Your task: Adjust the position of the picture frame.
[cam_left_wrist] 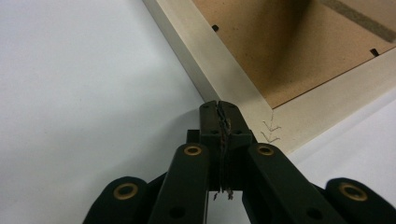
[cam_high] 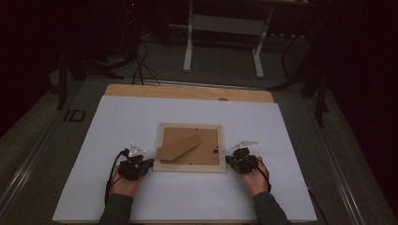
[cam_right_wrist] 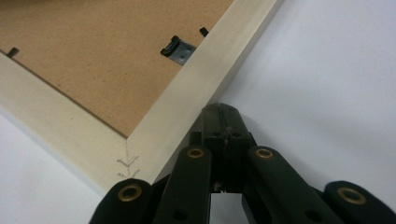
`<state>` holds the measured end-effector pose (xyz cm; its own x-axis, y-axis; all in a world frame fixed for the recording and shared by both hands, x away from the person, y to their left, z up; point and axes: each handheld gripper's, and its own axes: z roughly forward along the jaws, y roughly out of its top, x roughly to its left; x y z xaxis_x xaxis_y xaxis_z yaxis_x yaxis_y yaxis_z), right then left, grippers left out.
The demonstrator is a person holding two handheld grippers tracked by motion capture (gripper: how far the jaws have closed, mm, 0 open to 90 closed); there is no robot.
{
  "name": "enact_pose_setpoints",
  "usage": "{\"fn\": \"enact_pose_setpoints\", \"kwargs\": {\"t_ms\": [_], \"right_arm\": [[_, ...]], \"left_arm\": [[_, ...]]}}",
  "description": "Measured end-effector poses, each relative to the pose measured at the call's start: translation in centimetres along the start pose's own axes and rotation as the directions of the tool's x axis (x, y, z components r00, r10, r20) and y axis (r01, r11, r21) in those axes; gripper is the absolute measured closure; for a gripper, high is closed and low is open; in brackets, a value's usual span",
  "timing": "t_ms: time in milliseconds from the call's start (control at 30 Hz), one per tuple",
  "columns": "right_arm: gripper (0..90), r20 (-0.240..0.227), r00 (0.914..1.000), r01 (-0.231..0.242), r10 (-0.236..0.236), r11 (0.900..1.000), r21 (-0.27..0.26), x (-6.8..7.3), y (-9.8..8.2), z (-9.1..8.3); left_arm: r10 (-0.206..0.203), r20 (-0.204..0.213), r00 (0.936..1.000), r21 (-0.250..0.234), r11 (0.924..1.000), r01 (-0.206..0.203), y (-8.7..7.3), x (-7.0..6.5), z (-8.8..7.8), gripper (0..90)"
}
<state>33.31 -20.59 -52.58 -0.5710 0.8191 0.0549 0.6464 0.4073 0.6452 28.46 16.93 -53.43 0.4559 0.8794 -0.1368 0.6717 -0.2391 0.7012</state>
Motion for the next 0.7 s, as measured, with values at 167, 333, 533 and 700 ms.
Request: {"fn": "enact_pose_setpoints", "kwargs": {"t_ms": [167,333,533,700], "right_arm": [[90.0,0.010,0.9999,0.007,-0.007,0.999,-0.035,0.3,-0.5,-0.9],[90.0,0.019,0.9998,0.009,-0.008,0.998,-0.061,-0.1,-1.2,-2.1],[86.8,0.009,0.9999,0.012,-0.012,0.995,-0.096,-0.7,-1.1,-3.2],[82.8,0.009,0.9998,0.019,-0.018,0.992,-0.126,-0.8,-1.0,-3.9]], "left_arm": [[0.006,-0.012,0.9999,-0.011,0.9999,-0.006,0.0,0.0,-0.1,85.3],[0.005,-0.016,0.9999,-0.022,0.9997,-0.006,0.0,0.0,-0.2,82.4],[0.007,-0.003,1.0000,-0.061,0.9981,-0.008,0.0,0.1,-0.7,77.9],[0.005,-0.004,1.0000,-0.076,0.9971,-0.005,0.0,0.1,-0.9,74.5]]}}
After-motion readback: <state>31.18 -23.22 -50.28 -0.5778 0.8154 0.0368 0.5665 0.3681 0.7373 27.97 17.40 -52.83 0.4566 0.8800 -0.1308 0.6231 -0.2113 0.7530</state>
